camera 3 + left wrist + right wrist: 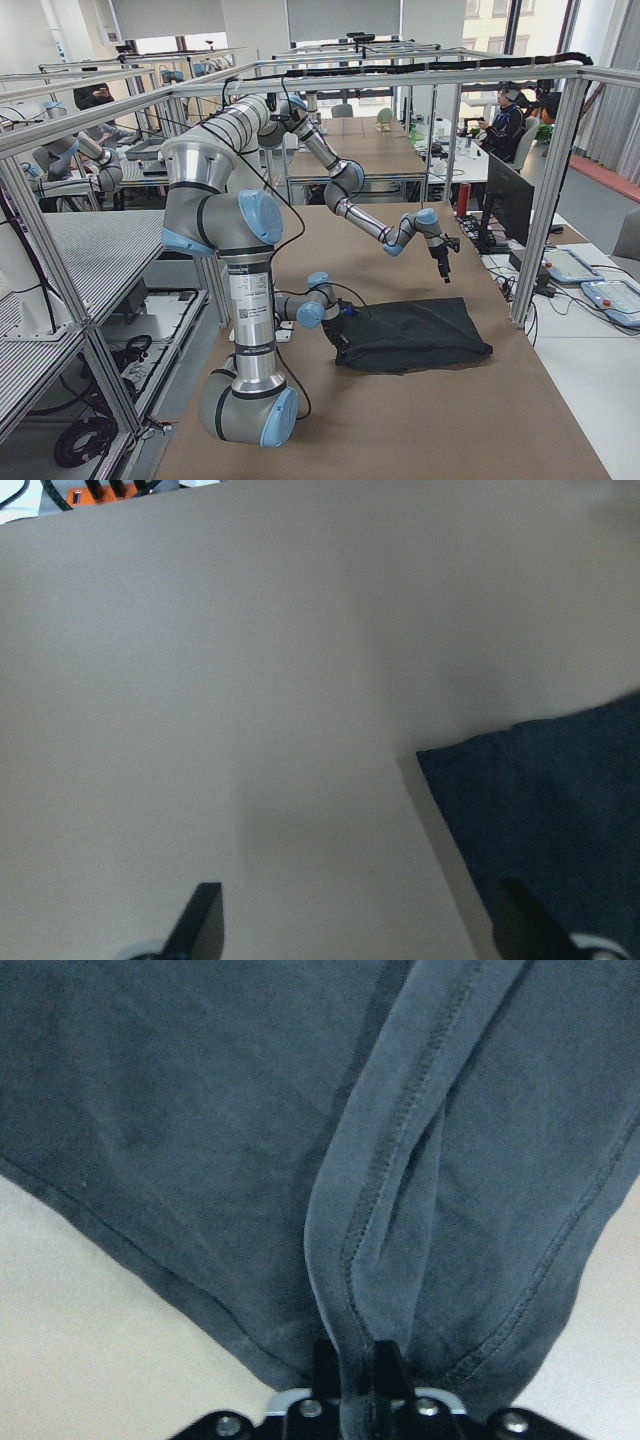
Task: Fold clothes
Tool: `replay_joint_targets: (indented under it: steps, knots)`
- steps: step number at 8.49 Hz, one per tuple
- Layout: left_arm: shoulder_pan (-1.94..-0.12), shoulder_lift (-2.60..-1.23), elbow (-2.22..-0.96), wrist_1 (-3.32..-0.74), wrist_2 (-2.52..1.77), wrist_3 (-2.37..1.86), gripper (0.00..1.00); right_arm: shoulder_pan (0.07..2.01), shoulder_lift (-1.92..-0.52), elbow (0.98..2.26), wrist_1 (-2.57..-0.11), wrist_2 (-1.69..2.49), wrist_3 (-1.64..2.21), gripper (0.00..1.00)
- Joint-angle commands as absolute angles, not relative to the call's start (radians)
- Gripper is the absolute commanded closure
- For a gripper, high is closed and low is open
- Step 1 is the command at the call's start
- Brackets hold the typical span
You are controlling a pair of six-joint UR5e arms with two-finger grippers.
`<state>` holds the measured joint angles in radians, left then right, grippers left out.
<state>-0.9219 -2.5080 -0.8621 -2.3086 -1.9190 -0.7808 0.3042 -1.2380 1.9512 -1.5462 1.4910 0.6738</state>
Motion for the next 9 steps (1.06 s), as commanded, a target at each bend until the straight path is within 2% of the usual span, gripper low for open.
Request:
replay_joint_targets:
  steps: [1,5,7,9]
  knots:
    - [-0.922,-2.508,-0.862,-2.309,-1.919,-0.781,0.05,0.307,-1.238,1.953,-1.545,1.491,0.673,1.00]
    - [-0.920,-2.508,-0.862,-2.309,-1.919,-0.781,0.05,0.337,-1.249,1.985,-1.540,1.493,0.689,1.00]
    - [-0.920,-2.508,-0.864,-2.309,-1.919,-0.781,0.05,0.344,-1.368,2.074,-1.539,1.496,0.803,1.00]
    - [-0.920,-2.508,-0.864,-2.309,-1.919,-0.781,0.05,0.325,-1.407,2.074,-1.534,1.506,1.045,1.00]
